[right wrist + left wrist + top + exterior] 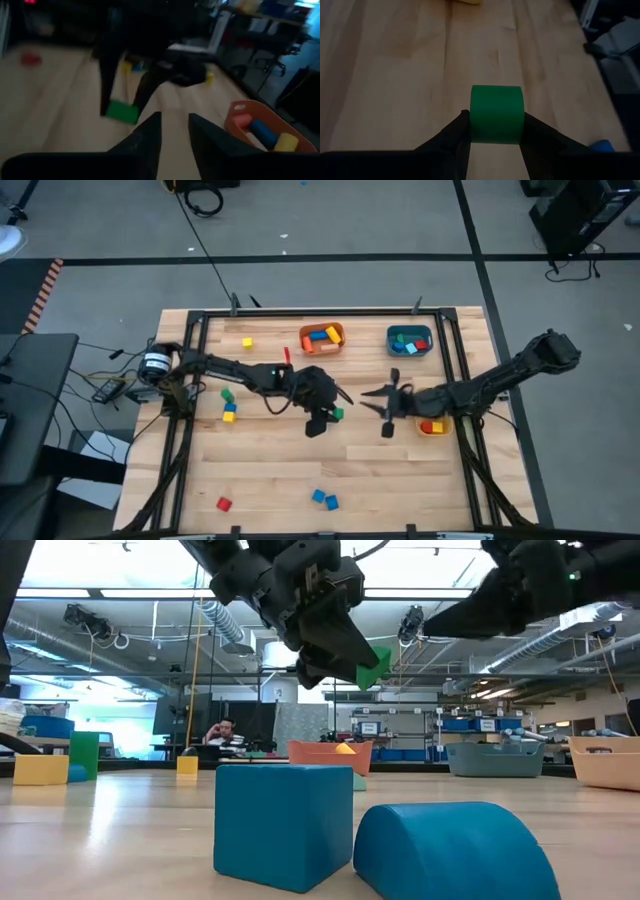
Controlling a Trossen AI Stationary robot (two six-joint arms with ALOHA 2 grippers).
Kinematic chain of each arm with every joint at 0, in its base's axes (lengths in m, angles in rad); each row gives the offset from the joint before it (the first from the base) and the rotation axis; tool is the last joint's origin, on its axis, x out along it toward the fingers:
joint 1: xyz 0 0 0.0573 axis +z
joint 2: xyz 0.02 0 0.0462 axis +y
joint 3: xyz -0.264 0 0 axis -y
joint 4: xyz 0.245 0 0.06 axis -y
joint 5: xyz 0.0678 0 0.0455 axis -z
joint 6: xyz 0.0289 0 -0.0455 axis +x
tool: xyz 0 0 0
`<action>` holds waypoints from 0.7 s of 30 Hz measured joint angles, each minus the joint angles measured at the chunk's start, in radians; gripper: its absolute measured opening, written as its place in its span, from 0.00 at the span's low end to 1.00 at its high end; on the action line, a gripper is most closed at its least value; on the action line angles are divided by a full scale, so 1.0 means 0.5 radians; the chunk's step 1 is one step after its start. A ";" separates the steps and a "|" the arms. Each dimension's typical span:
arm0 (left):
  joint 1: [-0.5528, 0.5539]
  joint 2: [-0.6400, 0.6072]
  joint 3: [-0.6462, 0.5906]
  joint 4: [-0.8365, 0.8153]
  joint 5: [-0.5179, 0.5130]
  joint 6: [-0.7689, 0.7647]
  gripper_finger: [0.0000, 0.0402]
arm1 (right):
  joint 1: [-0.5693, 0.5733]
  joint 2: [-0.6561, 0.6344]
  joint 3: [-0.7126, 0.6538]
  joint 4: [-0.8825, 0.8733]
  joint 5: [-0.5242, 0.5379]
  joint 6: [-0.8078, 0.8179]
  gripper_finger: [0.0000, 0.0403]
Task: Sort blocks by size
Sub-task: Put the green half circle block into the blue bin
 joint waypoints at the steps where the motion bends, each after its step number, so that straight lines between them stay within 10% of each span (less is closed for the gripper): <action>1: 0.012 0.000 0.000 0.001 0.035 -0.009 0.37 | 0.006 0.048 0.054 -0.089 -0.016 -0.037 0.31; 21: 0.089 -0.004 0.000 -0.013 0.548 0.007 0.37 | 0.132 0.841 0.720 -0.296 0.058 -0.984 0.51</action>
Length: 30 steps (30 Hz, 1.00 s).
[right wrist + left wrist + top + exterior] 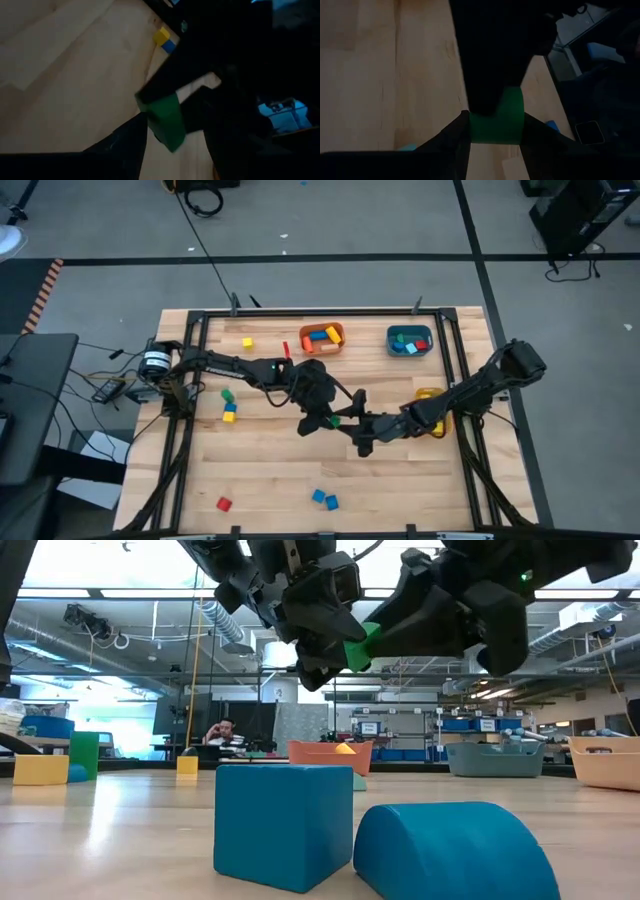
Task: Sort blocks by size
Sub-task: Put the green half circle block into the blue bin
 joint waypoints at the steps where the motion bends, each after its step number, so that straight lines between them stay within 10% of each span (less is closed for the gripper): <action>1: 0.000 0.000 0.000 0.000 0.000 0.000 0.37 | 0.001 0.021 0.020 -0.004 -0.001 0.001 0.51; 30: -0.002 0.001 -0.001 0.015 -0.039 -0.010 0.37 | -0.004 0.096 0.062 -0.063 -0.010 -0.106 0.28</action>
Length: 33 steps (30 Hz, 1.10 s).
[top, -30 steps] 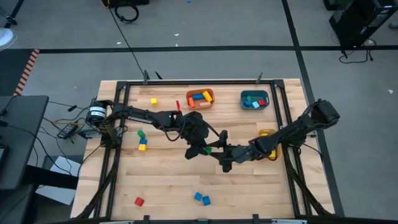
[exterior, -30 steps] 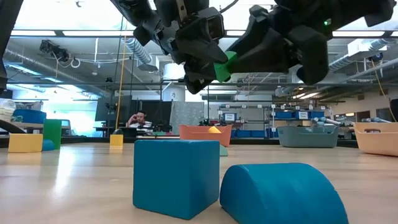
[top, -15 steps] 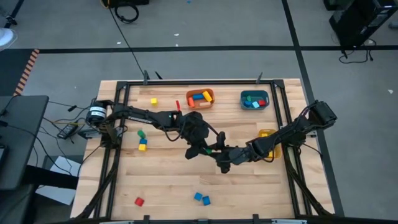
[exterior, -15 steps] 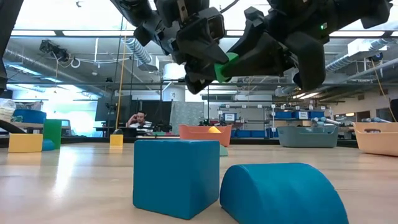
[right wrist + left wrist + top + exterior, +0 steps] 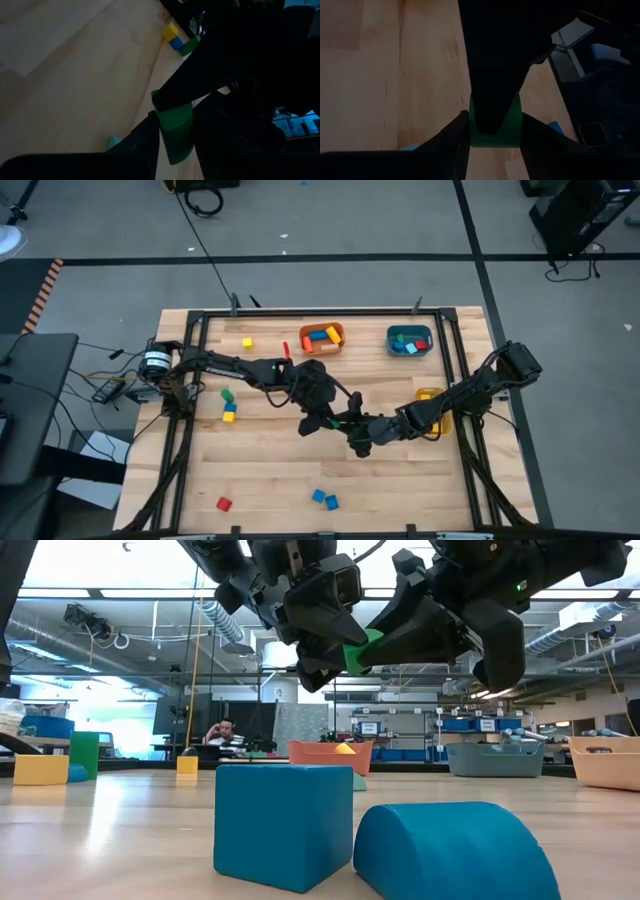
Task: Sort blocks by size
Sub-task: Put the green half circle block into the blue bin
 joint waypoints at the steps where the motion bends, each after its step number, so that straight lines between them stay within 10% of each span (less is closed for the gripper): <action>1: -0.001 0.000 0.000 0.000 -0.016 -0.002 0.37 | 0.000 0.000 0.000 -0.004 0.001 -0.001 0.28; 19: 0.074 0.000 0.003 0.014 -0.107 0.065 0.51 | 0.021 0.000 -0.002 -0.113 0.184 0.329 0.27; 33: 0.227 -0.051 -0.141 0.007 -0.220 0.273 0.51 | 0.083 -0.147 -0.013 -1.043 0.410 1.886 0.27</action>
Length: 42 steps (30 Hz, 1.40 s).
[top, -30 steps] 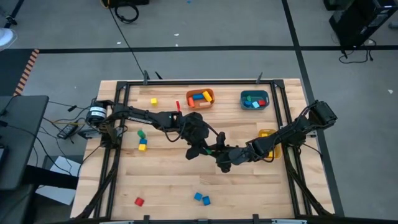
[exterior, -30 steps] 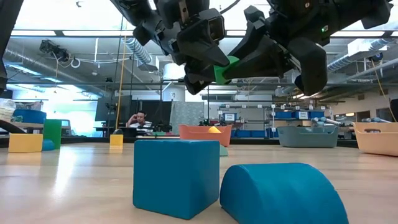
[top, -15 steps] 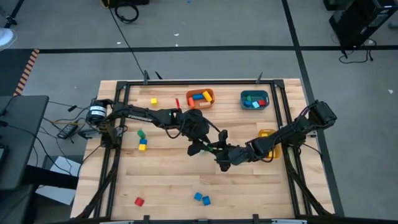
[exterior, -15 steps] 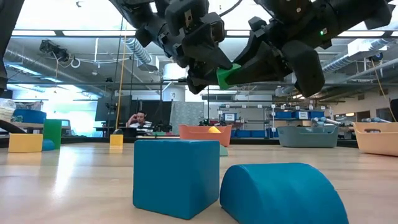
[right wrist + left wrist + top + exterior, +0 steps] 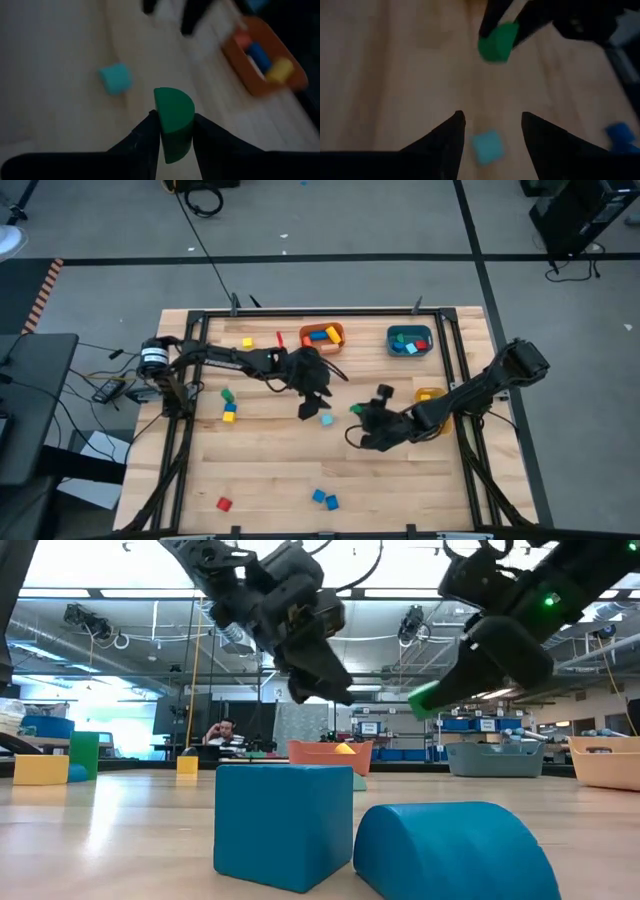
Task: Sort blocks by size
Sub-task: Put the green half circle block into the blue bin
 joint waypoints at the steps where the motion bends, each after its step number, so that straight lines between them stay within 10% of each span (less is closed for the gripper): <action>1: 0.010 -0.019 -0.050 0.054 -0.041 -0.002 0.51 | 0.003 -0.027 -0.020 -0.053 0.033 0.098 0.27; 12: 0.026 -0.447 -0.924 1.027 -0.369 -0.316 0.51 | -0.131 -0.491 -0.300 -0.194 0.295 0.736 0.26; 21: -0.149 -0.712 -1.606 1.983 -0.645 -0.471 0.50 | -0.841 -0.879 -0.333 -0.289 0.126 0.729 0.26; 31: -0.415 -0.739 -1.665 1.974 -0.996 -0.305 0.50 | -1.791 -0.890 -0.333 -0.515 -0.563 0.698 0.26; 42: -0.538 -0.739 -1.665 1.971 -1.130 -0.257 0.50 | -2.005 -0.763 -0.333 -0.494 -0.656 0.612 0.35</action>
